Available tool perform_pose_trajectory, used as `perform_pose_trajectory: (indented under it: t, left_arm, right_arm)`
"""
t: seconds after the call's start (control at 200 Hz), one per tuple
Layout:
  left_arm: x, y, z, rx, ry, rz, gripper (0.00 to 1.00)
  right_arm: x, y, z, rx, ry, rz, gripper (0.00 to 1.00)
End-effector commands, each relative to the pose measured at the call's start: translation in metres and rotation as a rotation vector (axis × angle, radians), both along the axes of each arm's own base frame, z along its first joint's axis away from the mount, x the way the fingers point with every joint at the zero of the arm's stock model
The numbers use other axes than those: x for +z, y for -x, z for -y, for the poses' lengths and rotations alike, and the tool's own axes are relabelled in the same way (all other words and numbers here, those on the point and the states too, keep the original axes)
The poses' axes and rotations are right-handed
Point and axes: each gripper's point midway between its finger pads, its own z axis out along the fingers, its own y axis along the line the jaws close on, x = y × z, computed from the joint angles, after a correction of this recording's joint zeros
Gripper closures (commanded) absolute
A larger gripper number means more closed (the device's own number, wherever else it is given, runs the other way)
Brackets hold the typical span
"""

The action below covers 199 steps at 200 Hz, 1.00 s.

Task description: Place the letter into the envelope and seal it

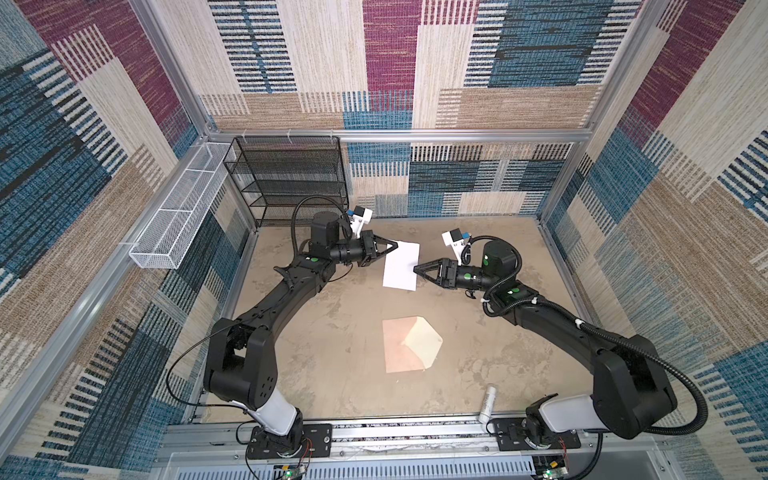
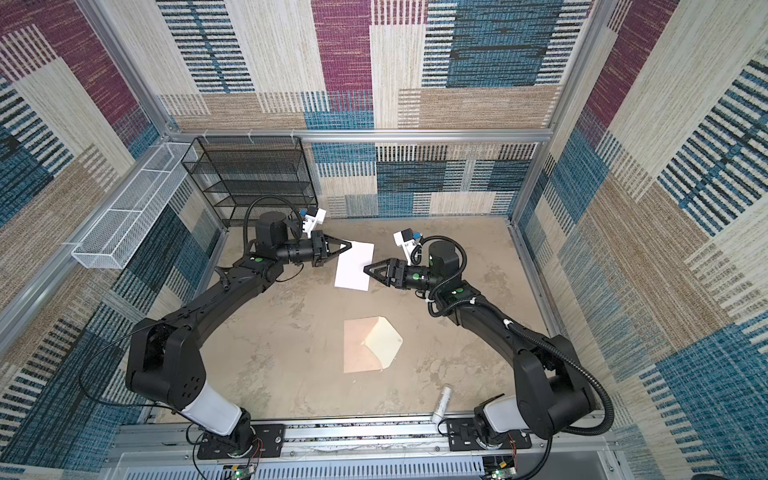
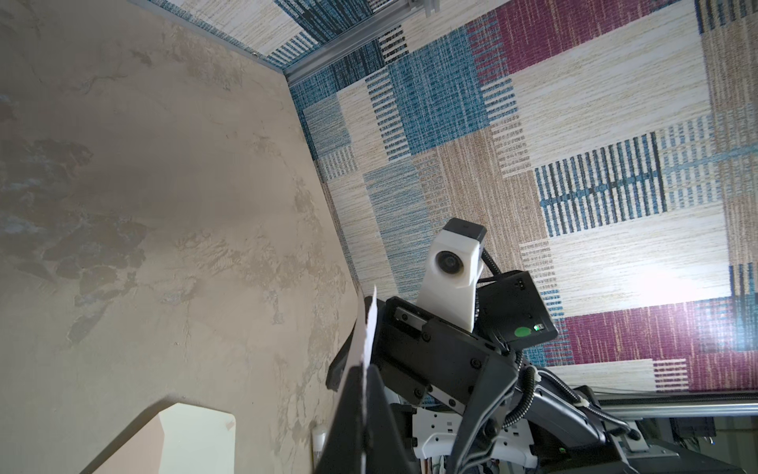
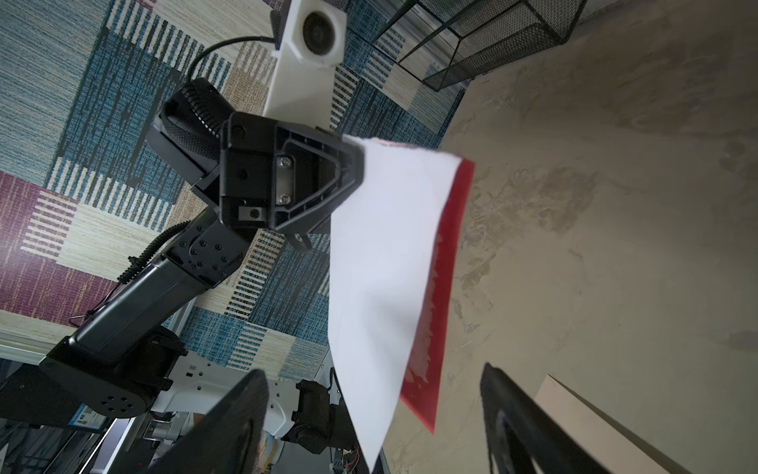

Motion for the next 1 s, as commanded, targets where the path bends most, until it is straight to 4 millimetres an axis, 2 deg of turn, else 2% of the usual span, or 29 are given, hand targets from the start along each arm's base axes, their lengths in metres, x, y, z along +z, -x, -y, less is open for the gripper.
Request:
perform_pose_trajectory:
  t: [0.0, 0.351, 0.656, 0.832, 0.992]
  left_arm:
    - [0.018, 0.002, 0.003, -0.014, 0.059, 0.035, 1.00]
    - [0.024, 0.004, 0.006, -0.013, 0.091, 0.043, 1.00]
    - [0.027, 0.000, 0.008, -0.001, 0.140, 0.033, 1.00]
    - [0.025, 0.002, 0.011, -0.009, 0.147, 0.027, 1.00]
    - [0.022, 0.005, 0.010, -0.011, 0.132, 0.030, 1.00]
  right_arm:
    - [0.011, -0.001, -0.003, 0.017, -0.051, 0.037, 0.15]
    - [0.001, -0.008, -0.010, 0.036, -0.114, -0.017, 0.09]
    - [0.014, 0.000, -0.014, 0.094, -0.191, -0.012, 0.08]
    - [0.023, 0.002, -0.014, 0.105, -0.214, -0.015, 0.12]
    - [0.025, 0.005, -0.014, 0.113, -0.214, -0.037, 0.22]
